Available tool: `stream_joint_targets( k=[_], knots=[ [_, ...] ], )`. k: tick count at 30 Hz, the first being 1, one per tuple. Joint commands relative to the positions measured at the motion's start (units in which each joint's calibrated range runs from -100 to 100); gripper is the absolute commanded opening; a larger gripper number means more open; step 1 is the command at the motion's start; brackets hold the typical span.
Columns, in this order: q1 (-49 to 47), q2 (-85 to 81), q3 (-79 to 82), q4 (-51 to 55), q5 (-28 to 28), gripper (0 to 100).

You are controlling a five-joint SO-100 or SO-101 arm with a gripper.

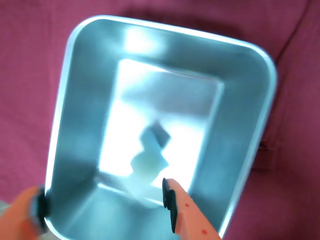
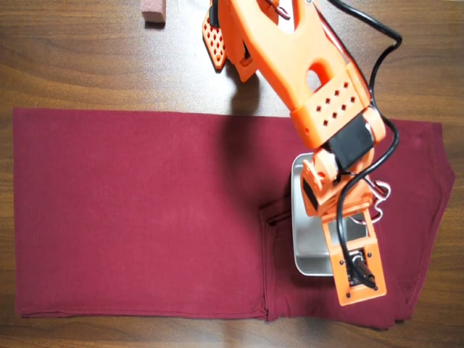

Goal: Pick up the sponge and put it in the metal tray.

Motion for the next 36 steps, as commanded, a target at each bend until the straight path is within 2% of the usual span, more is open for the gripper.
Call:
stream_joint_targets(
  k=[1, 5, 14, 15, 16, 17, 19, 21, 22, 25, 29, 33, 36],
  knots=[
    [1.49, -0.03, -2.50, 0.35, 0.34, 34],
    [2.07, 0.86, -3.32, 0.08, 1.27, 42],
    [5.04, 0.06, -2.59, -3.06, 2.44, 43],
    [4.95, -0.03, -2.59, -3.70, 2.34, 38],
    [5.43, -0.65, -2.59, -5.36, 2.20, 6],
    [6.20, -2.07, -2.96, -6.29, 3.13, 0],
    [8.88, -6.86, -1.77, -10.53, 5.67, 0],
    [14.74, -17.25, 8.33, -24.08, 7.42, 0],
    [18.29, -22.93, 13.34, -27.31, 7.37, 0],
    [27.88, -39.89, 25.81, -22.51, 9.04, 0],
    [34.51, -62.61, 41.83, -12.37, 8.50, 0],
    [37.19, -78.06, 53.76, -3.70, 8.50, 0],
    [37.58, -83.30, 58.49, 1.18, 8.30, 0]
  ],
)
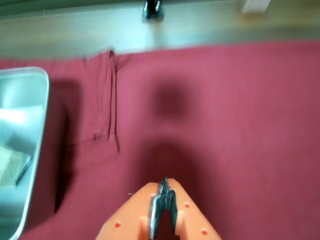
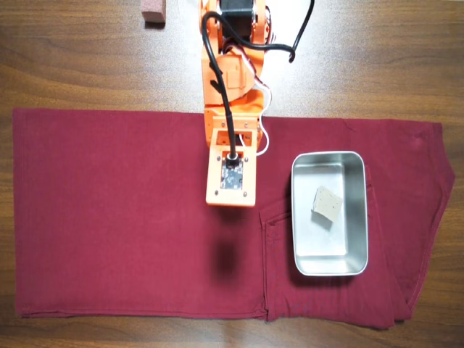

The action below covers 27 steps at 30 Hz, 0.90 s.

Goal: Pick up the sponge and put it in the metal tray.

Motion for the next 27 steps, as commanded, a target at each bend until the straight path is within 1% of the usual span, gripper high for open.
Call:
stream_joint_targets(
  k=[1, 6, 9, 11, 13, 14, 16, 17, 18, 27],
  knots=[
    [0.09, -3.70, 2.04, 4.45, -0.49, 0],
    [0.57, -3.70, 10.87, 6.48, -0.44, 0],
    [2.49, -3.70, 18.34, -0.44, 0.39, 0],
    [2.49, -3.78, 19.34, -1.18, 0.29, 0],
    [2.49, -3.78, 19.43, 1.40, 0.20, 0],
    [2.30, -3.78, 19.43, 4.63, 0.10, 0],
    [2.01, -3.78, 19.43, 16.43, 0.49, 0],
    [1.44, -3.78, 19.43, 21.69, -0.44, 0],
    [1.34, -3.78, 19.43, 21.69, -1.32, 0],
    [1.34, -3.78, 19.43, 21.69, -1.27, 0]
  ],
)
